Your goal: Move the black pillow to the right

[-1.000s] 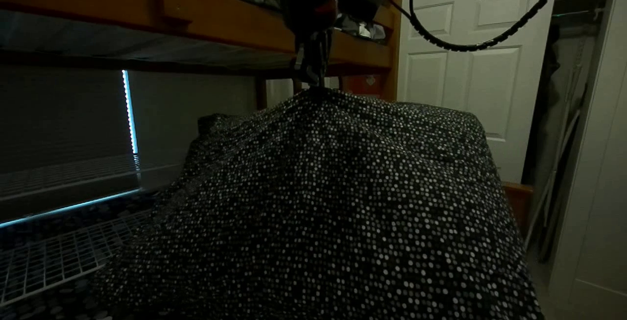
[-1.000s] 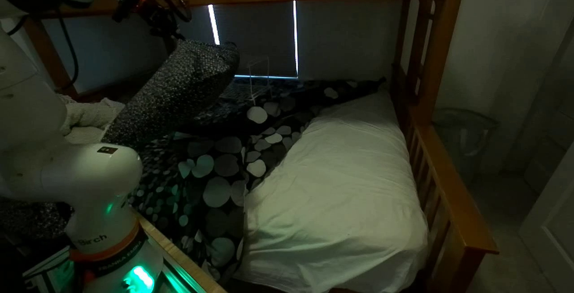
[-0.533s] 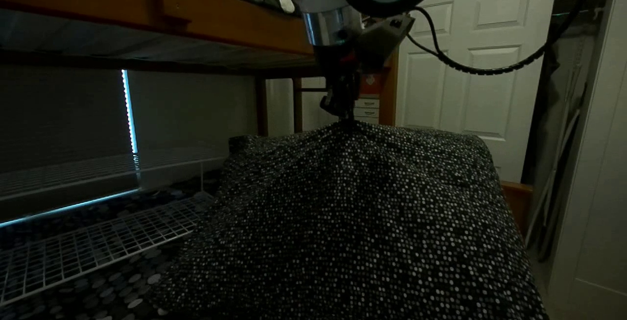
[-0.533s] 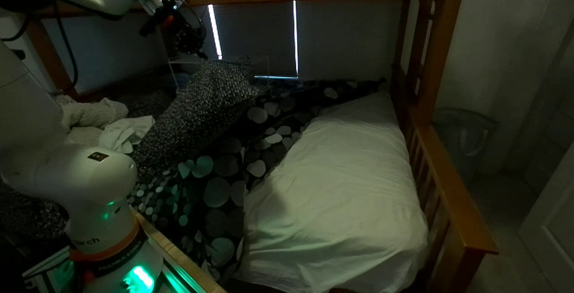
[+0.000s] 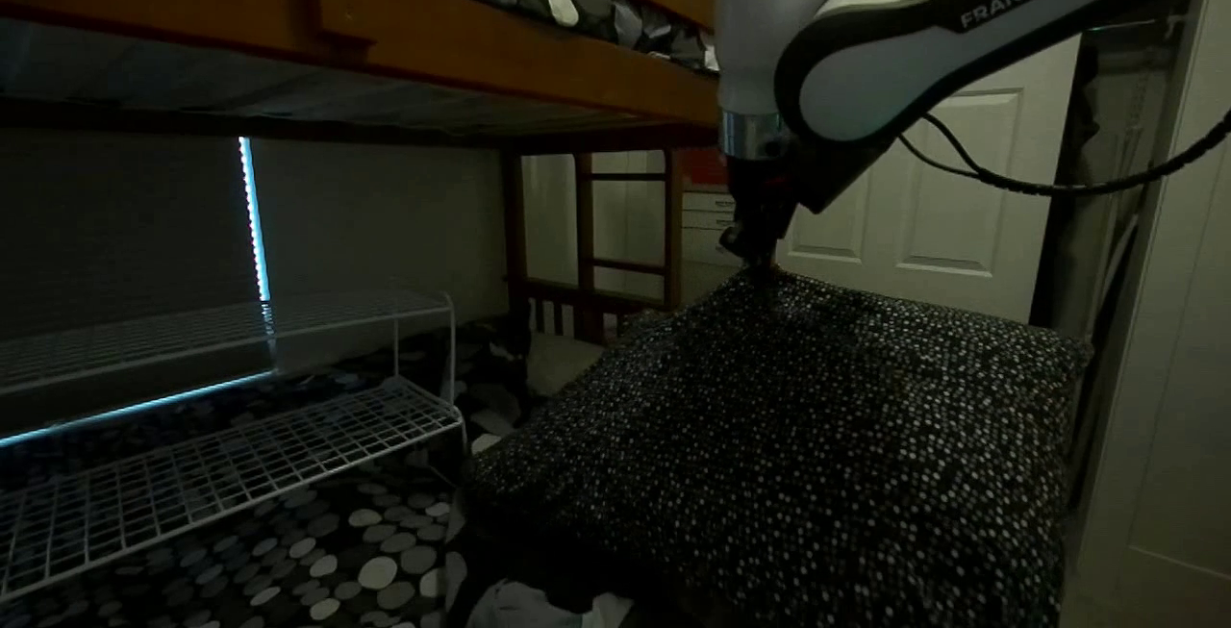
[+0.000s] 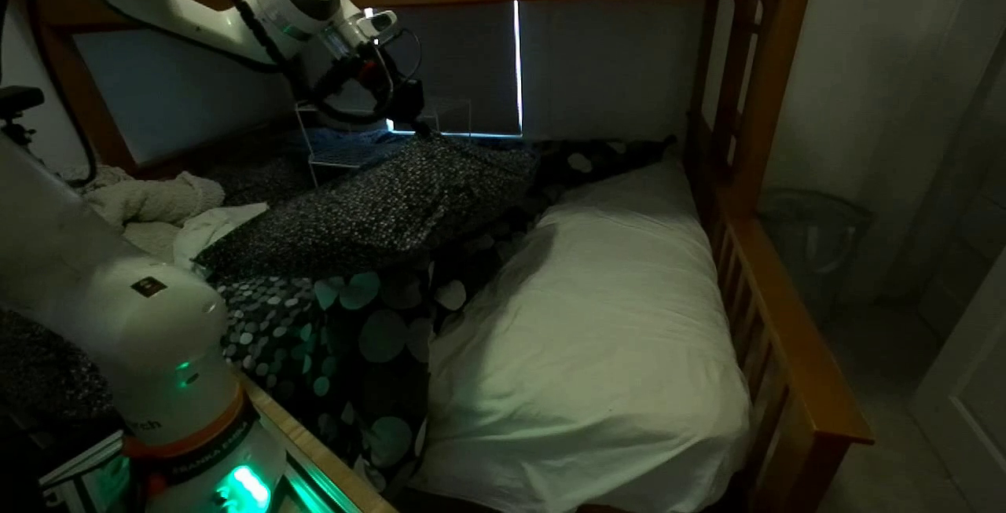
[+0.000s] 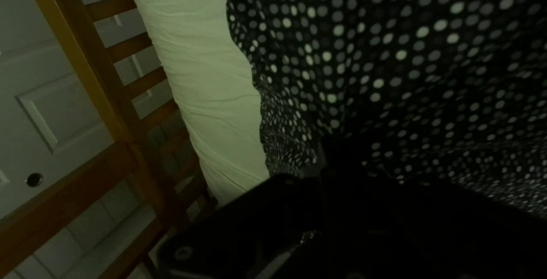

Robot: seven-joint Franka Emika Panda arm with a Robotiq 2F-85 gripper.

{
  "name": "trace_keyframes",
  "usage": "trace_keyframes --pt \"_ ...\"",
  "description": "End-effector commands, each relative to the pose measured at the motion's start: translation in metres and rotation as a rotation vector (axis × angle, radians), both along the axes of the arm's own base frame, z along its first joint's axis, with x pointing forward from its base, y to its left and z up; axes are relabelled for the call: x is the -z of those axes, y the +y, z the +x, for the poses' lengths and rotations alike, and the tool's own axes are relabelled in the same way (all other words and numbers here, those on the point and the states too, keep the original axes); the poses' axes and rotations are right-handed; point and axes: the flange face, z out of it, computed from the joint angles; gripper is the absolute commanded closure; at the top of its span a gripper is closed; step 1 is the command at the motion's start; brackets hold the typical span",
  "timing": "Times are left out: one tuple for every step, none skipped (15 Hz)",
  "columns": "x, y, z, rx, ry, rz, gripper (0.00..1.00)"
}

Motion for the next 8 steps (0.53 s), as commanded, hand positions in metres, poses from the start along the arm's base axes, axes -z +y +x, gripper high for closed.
trace_keyframes --pt "-0.007 -0.066 -0.008 -0.046 -0.145 -0.08 0.99" --pt "-0.004 -0.084 -0.004 -0.058 -0.179 -0.099 0.99" --pt "-0.004 -0.101 0.0 -0.064 -0.211 -0.112 0.99" --pt "0.001 -0.118 0.002 -0.042 -0.229 -0.089 0.99" --pt "0.011 -0.095 0.01 -0.032 -0.168 -0.068 0.97" --pt "0.013 -0.11 0.011 -0.026 -0.182 -0.066 0.97" --pt "0.015 -0.119 0.011 -0.02 -0.185 -0.065 0.97" --pt "0.016 -0.123 0.011 -0.015 -0.184 -0.065 0.97"
